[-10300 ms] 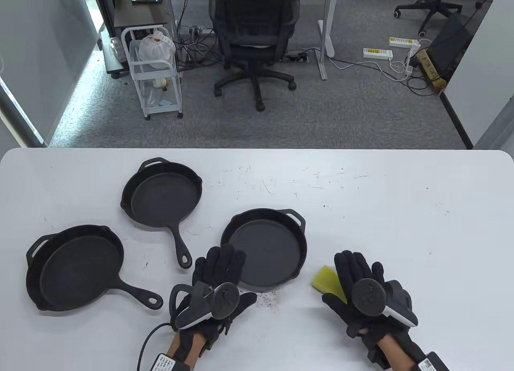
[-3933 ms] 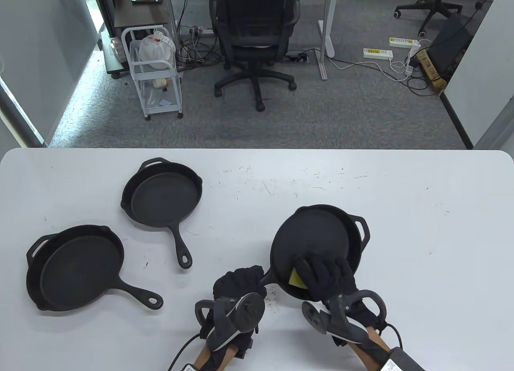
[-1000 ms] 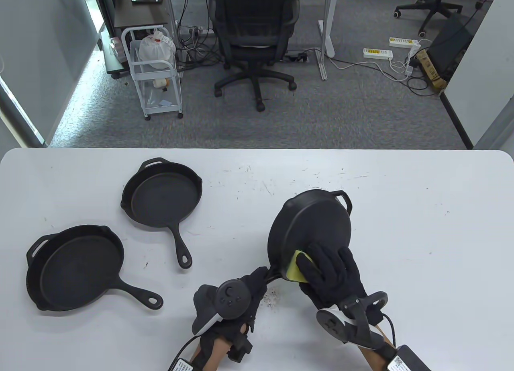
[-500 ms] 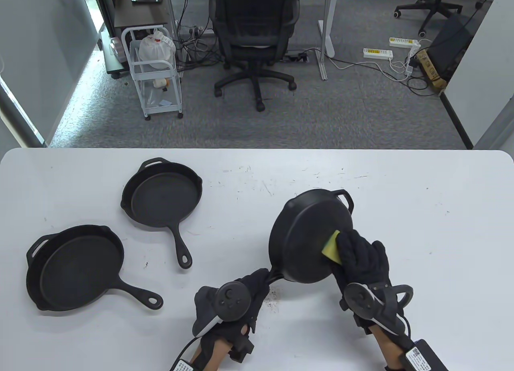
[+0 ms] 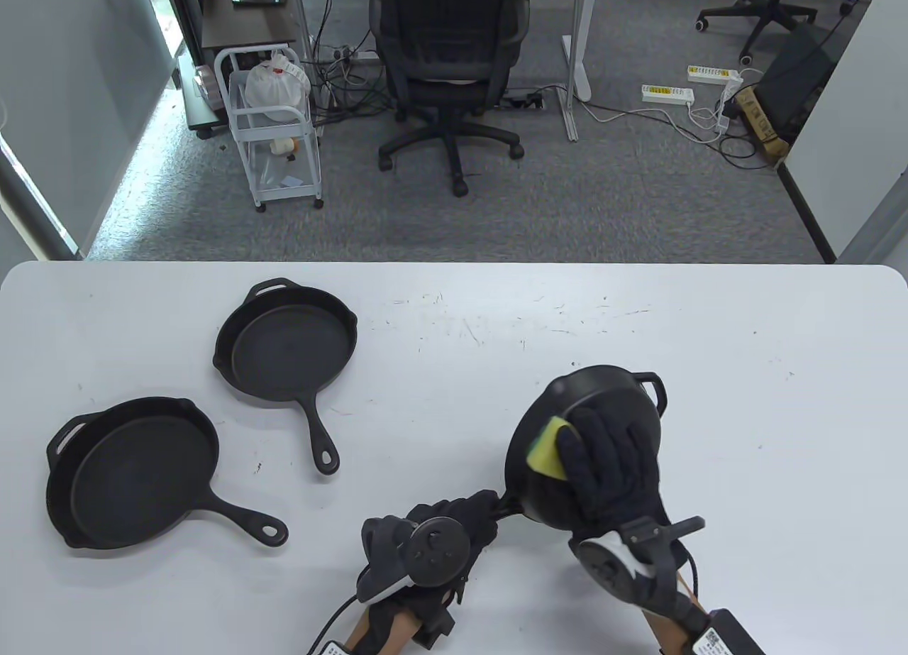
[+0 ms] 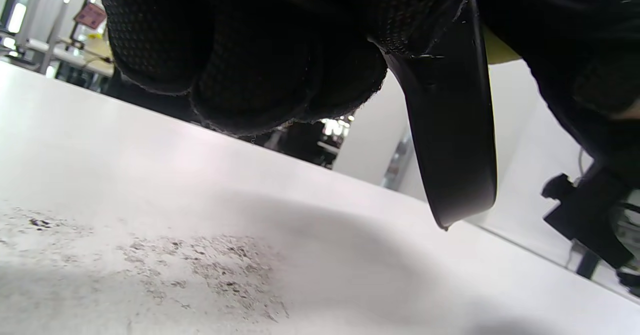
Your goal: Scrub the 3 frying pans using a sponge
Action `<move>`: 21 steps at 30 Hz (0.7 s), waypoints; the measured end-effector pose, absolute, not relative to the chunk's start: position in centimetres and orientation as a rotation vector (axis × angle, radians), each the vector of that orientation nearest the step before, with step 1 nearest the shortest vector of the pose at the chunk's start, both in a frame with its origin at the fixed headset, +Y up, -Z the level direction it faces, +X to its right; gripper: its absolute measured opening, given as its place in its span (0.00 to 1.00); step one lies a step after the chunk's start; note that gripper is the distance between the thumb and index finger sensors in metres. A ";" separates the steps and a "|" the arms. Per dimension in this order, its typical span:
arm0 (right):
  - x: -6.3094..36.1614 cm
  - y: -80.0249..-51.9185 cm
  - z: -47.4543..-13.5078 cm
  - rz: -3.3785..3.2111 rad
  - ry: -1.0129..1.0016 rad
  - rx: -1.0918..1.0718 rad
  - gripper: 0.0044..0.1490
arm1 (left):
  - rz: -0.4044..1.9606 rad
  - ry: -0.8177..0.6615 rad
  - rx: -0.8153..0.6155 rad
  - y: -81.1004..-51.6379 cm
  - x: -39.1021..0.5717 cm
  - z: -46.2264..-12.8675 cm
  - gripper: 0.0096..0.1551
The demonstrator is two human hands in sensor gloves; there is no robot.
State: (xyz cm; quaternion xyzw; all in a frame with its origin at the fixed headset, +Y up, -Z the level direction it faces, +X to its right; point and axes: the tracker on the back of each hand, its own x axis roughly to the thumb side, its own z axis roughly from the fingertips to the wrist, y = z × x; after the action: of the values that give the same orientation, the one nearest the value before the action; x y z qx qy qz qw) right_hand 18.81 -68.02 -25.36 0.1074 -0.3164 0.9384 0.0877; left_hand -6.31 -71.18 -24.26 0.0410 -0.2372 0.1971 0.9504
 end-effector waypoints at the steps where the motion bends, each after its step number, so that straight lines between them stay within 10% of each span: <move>1: 20.2 -68.4 -26.0 2.751 -0.886 0.272 0.48 | 0.405 -0.481 0.083 -71.2 -6.3 -24.2 0.32; 8: 21.8 -72.4 -27.3 2.900 -0.641 0.260 0.49 | 0.538 -0.342 0.141 -71.2 -8.5 -24.8 0.32; 15: 14.3 -72.1 -23.8 2.933 -0.988 0.727 0.48 | 0.580 -0.298 0.108 -71.1 -9.5 -24.7 0.32; 21: 15.8 -68.7 -23.8 2.852 -1.108 0.544 0.47 | 0.458 -0.447 0.067 -71.2 -6.9 -24.3 0.32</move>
State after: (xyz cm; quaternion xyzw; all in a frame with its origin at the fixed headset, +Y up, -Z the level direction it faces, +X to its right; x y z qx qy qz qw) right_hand 15.82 -68.68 -23.78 0.1751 -0.3566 0.9175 0.0170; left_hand -6.93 -71.16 -24.26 0.0329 -0.2197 0.2249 0.9487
